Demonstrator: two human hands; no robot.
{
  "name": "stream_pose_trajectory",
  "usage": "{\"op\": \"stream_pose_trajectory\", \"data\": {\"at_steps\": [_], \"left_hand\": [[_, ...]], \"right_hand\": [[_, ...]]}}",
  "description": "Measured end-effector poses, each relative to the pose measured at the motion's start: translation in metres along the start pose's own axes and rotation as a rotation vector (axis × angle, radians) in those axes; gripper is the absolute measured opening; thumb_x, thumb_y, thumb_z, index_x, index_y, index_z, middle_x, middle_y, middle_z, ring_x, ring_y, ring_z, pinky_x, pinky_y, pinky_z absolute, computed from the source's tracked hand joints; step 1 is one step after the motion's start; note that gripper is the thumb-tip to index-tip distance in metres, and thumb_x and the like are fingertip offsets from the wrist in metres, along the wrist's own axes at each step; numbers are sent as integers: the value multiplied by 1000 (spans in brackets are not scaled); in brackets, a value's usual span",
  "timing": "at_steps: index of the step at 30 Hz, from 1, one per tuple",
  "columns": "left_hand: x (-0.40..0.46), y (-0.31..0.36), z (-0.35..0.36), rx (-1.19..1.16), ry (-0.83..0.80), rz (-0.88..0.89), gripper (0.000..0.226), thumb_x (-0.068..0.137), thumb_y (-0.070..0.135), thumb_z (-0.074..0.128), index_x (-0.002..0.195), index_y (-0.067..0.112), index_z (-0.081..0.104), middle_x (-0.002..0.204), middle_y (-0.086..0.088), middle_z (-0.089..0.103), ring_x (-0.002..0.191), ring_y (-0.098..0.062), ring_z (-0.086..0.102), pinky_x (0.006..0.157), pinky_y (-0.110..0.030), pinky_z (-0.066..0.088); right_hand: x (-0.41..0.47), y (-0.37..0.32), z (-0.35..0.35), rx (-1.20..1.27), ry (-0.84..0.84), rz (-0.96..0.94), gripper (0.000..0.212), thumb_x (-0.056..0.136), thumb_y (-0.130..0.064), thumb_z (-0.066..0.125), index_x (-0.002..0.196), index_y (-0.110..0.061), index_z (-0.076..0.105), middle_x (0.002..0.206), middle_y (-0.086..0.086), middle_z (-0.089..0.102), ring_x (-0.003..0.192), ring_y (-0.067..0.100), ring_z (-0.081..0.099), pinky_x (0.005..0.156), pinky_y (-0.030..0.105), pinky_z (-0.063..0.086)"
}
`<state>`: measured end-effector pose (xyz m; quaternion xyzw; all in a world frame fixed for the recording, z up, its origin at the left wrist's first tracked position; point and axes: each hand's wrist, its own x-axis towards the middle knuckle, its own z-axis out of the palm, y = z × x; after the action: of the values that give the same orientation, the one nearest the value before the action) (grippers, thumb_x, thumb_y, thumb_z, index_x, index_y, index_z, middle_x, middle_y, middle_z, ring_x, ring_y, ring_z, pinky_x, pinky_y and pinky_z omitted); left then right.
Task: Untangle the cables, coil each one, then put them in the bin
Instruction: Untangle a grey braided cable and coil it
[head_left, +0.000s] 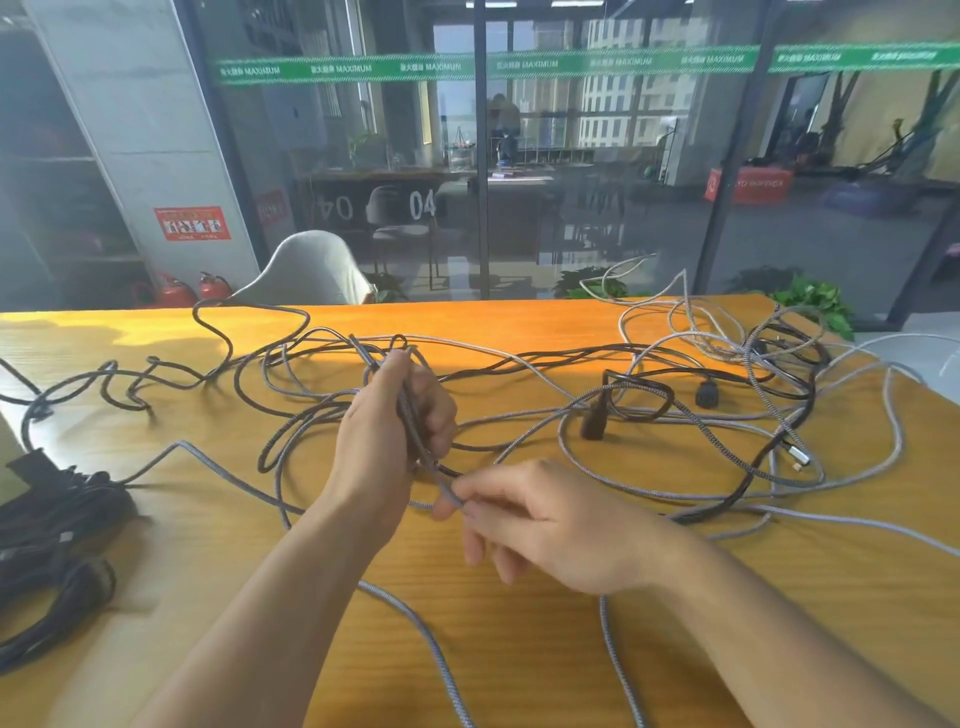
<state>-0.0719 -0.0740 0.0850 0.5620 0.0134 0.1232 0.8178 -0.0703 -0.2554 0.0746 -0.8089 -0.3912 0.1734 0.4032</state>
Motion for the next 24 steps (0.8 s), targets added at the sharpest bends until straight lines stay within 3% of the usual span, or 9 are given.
{"op": "stream_pose_trajectory", "data": {"at_steps": [4,7,10,13,17,20,24], "left_hand": [[-7,8,3,-170,-183,-150,38,109,41,39,80,17,42,64,-3,33,50,-20,33,50,-27,33],[-11,13,4,-149,-345,-203,38,109,40,35,78,20,41,58,3,27,44,-14,24,49,-29,20],[-13,14,3,-110,-477,-248,37,105,39,37,72,21,42,51,8,23,40,-8,18,47,-29,12],[-14,14,0,-56,-598,-274,38,105,38,39,72,21,43,51,9,25,41,-7,21,44,-26,16],[-14,17,-3,46,-678,-280,37,102,41,40,71,21,45,53,7,25,44,-9,20,45,-25,19],[-15,17,-2,200,-675,-247,37,100,42,40,71,21,46,55,4,24,47,-12,19,47,-25,20],[-18,11,3,374,-699,-188,36,102,41,38,73,21,45,58,0,24,51,-16,19,49,-24,23]], "right_hand": [[4,5,6,120,-100,38,27,113,-23,43,116,-12,67,85,-1,66,68,17,58,69,36,52],[7,16,2,33,-143,86,39,112,-40,44,98,-15,70,75,-3,62,62,17,56,66,40,49],[9,26,-8,-132,-50,147,51,101,-61,53,81,-17,68,65,5,54,58,16,49,60,39,44],[5,32,-30,-279,54,178,53,91,-64,66,73,-15,62,61,-5,48,56,8,40,56,23,33],[-11,44,-63,-375,95,252,39,89,-66,67,81,-28,67,74,-8,62,66,5,52,67,30,44],[-23,55,-86,-413,235,299,25,90,-61,70,84,-36,73,80,-9,70,75,10,63,77,40,55],[-23,56,-91,-555,608,252,40,81,-70,71,74,-31,68,54,-8,57,55,7,53,59,30,45]]}}
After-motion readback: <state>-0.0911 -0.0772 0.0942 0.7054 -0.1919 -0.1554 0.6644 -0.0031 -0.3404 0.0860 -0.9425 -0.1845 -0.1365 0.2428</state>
